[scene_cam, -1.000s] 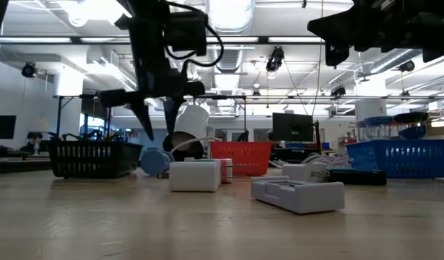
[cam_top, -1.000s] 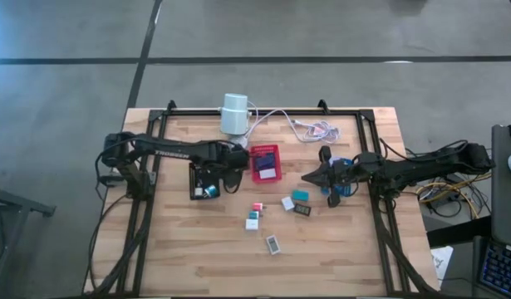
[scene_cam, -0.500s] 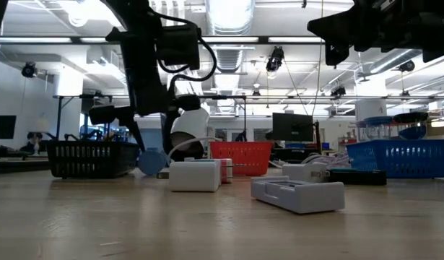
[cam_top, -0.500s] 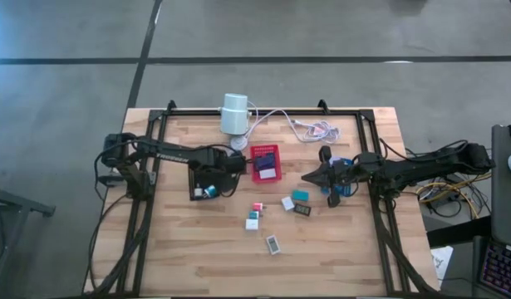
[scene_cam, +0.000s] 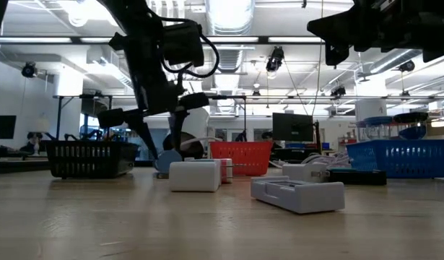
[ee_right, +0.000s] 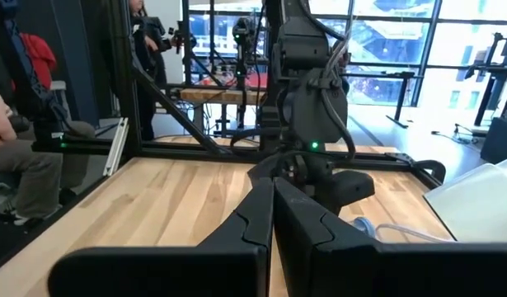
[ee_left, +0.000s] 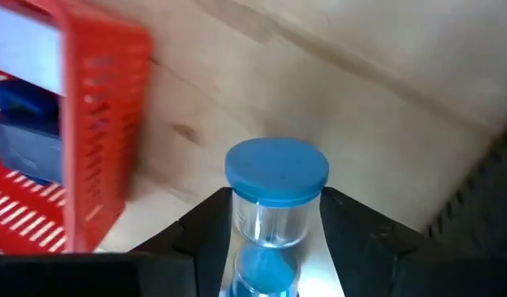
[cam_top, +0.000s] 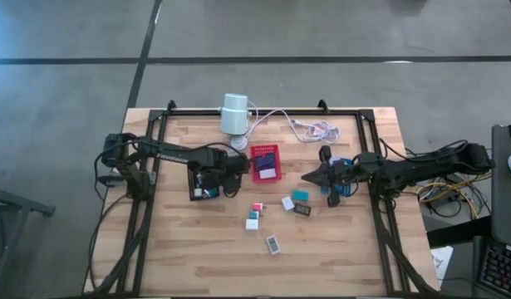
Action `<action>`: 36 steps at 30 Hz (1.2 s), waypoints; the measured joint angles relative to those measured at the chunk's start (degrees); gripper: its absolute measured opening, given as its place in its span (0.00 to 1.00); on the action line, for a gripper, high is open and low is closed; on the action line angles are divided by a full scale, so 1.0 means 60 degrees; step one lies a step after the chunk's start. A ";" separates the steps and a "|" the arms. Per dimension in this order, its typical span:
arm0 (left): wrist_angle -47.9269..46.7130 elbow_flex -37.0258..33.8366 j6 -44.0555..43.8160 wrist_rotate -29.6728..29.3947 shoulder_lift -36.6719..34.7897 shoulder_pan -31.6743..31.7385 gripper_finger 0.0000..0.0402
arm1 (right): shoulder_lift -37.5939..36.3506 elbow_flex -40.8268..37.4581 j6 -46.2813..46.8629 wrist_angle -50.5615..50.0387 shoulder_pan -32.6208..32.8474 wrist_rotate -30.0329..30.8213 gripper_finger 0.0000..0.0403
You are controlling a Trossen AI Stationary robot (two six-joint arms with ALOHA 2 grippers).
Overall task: Pick & Place Office items
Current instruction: Put the light blue hourglass into the blue basket
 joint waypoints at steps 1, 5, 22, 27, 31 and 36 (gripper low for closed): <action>0.0119 0.0000 -0.0194 0.0040 0.0000 -0.0001 0.47 | 0.0000 0.0000 -0.0004 0.0000 -0.0001 0.0002 0.02; 0.0347 0.0066 -0.0713 0.0077 0.0000 0.0000 0.47 | 0.0000 0.0000 -0.0039 -0.0006 0.0000 0.0007 0.02; -0.1715 0.1009 -0.2636 -0.0001 -0.0004 0.0476 0.47 | 0.0000 0.0000 -0.0003 -0.0044 0.0000 0.0025 0.02; -0.1852 0.0977 -0.2570 -0.0037 -0.0004 0.0900 0.47 | 0.0000 0.0000 0.0000 -0.0044 -0.0004 0.0025 0.02; -0.1857 0.0976 -0.2331 -0.0076 0.0135 0.1099 0.47 | 0.0000 0.0000 -0.0009 -0.0047 -0.0004 0.0024 0.02; -0.1921 0.0980 -0.1916 -0.0102 0.0797 0.1184 0.47 | 0.0000 0.0000 -0.0033 -0.0053 -0.0004 0.0025 0.02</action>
